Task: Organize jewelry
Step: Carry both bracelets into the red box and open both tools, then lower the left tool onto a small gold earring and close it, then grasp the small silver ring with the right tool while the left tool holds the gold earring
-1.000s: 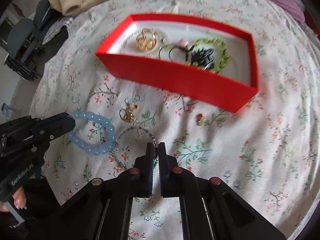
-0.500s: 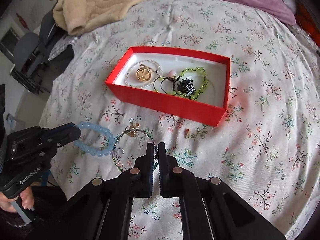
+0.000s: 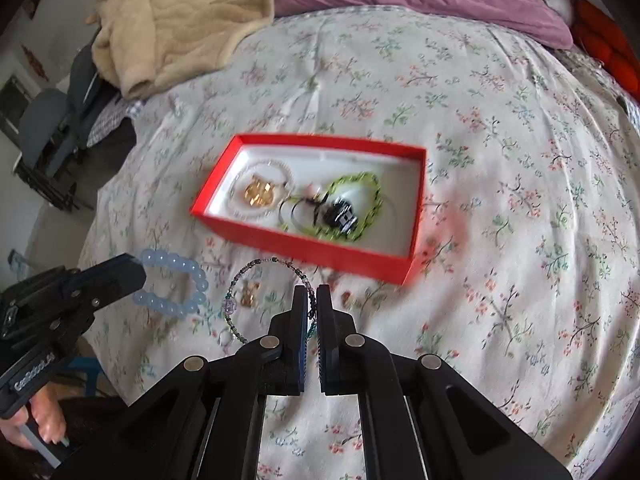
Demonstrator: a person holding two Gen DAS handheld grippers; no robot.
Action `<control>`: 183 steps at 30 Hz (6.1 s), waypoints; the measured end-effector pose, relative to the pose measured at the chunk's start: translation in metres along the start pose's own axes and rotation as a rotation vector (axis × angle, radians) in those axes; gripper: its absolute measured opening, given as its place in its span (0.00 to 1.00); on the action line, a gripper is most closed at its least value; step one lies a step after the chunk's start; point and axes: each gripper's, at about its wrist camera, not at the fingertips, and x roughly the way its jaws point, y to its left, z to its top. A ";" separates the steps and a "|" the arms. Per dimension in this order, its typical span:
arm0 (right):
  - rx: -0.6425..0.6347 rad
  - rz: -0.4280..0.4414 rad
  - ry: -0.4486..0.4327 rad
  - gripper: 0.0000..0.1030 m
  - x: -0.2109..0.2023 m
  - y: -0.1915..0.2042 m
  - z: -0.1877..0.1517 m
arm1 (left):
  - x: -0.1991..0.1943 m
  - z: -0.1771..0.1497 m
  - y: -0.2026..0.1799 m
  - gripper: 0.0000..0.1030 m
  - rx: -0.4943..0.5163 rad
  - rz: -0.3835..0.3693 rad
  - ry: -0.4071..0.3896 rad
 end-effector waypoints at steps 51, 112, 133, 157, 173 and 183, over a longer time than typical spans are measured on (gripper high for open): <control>0.114 -0.079 -0.045 0.43 0.031 -0.038 0.066 | 0.066 0.048 0.015 0.56 -0.028 0.147 0.005; 0.081 -0.192 0.117 0.69 0.018 -0.065 -0.020 | 0.094 -0.032 -0.004 0.33 -0.064 0.083 0.234; 0.083 -0.151 0.161 0.69 0.044 -0.044 -0.015 | 0.084 -0.026 0.007 0.09 -0.040 0.126 0.195; -0.216 -0.076 0.027 0.71 0.072 0.069 -0.077 | 0.030 -0.081 0.085 0.09 -0.064 0.147 0.184; -0.319 -0.116 -0.096 0.59 0.085 0.090 -0.077 | 0.027 -0.095 0.107 0.09 -0.084 0.149 0.187; -0.327 -0.069 -0.090 0.39 0.086 0.093 -0.076 | 0.026 -0.096 0.106 0.09 -0.083 0.153 0.187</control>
